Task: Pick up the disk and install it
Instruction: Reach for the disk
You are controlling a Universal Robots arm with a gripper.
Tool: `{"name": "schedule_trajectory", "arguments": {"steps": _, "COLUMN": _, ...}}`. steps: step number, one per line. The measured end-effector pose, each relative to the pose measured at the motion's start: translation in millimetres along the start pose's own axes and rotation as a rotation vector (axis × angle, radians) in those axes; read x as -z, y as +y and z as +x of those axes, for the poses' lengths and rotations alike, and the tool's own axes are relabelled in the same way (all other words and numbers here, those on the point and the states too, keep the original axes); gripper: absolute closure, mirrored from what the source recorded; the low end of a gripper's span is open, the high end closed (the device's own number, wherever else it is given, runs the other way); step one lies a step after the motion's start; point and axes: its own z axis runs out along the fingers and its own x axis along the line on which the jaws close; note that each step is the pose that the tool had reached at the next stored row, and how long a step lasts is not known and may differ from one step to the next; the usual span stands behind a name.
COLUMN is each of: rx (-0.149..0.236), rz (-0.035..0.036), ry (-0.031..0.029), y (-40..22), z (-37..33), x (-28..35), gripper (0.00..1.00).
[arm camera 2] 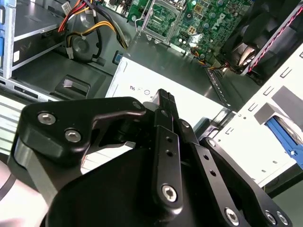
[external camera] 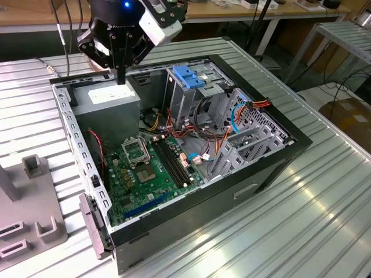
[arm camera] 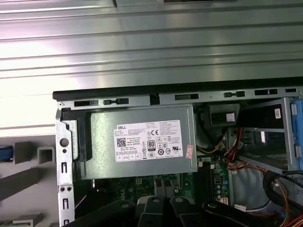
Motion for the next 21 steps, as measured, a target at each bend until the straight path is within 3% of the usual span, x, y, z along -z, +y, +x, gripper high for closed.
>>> {"name": "schedule_trajectory", "arguments": {"steps": 21, "rx": 0.000, "rz": 0.0000, "ry": 0.0000, "y": -0.1, "z": 12.0, "x": 0.3, "gripper": 0.90}}
